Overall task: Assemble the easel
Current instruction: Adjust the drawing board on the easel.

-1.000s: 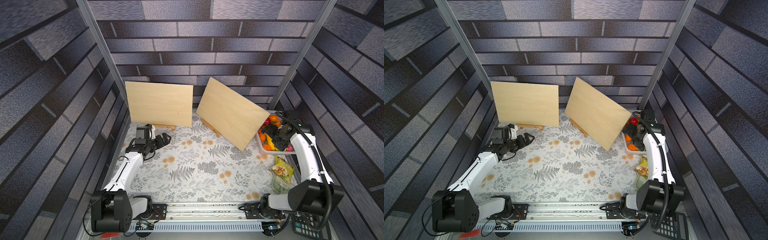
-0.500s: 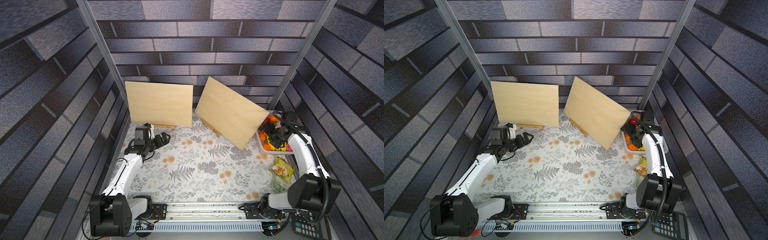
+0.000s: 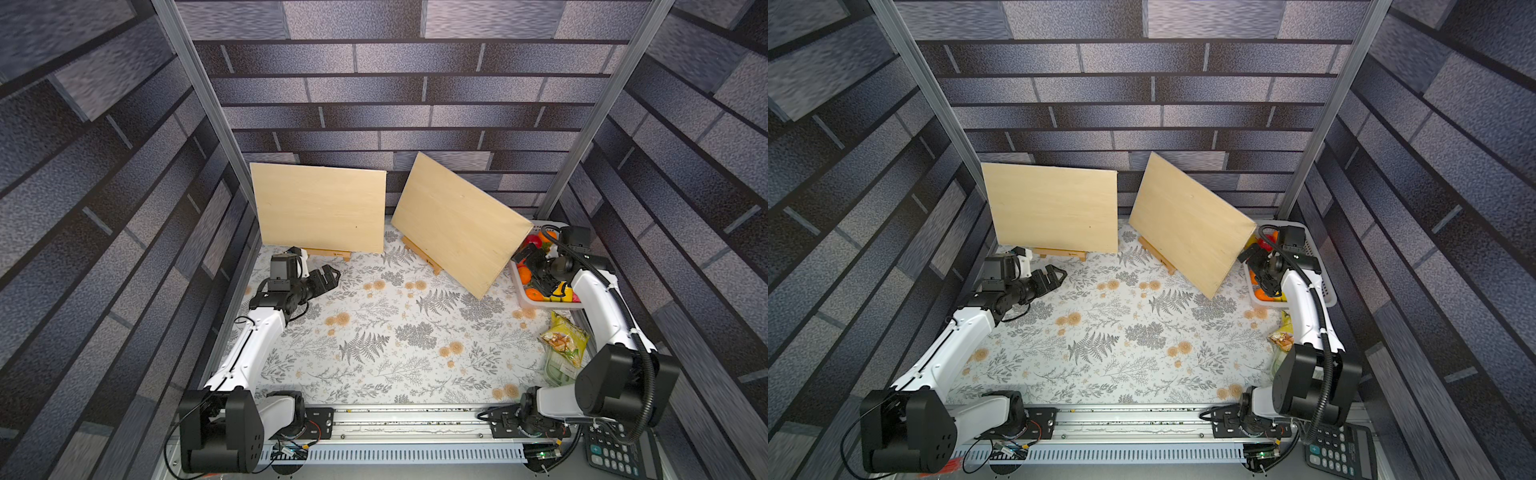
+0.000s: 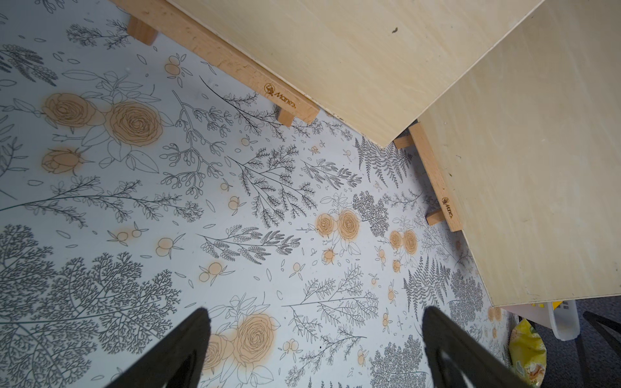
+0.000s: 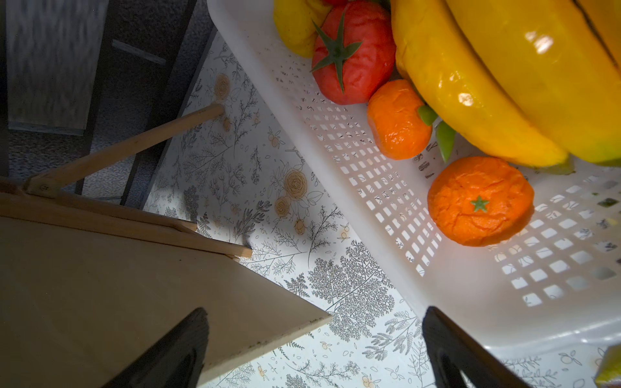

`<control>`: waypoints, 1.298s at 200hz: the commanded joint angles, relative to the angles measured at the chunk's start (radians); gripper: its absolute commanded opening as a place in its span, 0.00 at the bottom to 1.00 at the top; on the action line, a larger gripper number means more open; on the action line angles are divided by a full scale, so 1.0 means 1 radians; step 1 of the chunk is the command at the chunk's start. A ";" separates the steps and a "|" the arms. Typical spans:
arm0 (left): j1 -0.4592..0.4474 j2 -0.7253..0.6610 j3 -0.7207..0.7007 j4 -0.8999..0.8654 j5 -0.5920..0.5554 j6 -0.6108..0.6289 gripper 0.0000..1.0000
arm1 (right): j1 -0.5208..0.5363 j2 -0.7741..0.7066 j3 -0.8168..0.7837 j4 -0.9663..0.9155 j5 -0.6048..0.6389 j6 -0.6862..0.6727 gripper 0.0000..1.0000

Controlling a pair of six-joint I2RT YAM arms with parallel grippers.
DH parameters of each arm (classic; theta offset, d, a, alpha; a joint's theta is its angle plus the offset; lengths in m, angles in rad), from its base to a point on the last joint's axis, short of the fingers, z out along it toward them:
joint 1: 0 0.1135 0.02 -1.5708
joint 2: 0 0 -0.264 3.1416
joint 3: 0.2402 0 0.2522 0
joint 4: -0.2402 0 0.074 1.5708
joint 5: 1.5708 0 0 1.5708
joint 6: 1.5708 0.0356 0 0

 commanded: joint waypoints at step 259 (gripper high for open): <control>0.013 -0.057 -0.036 0.014 -0.068 0.006 1.00 | 0.061 0.242 0.138 0.149 -0.057 0.073 1.00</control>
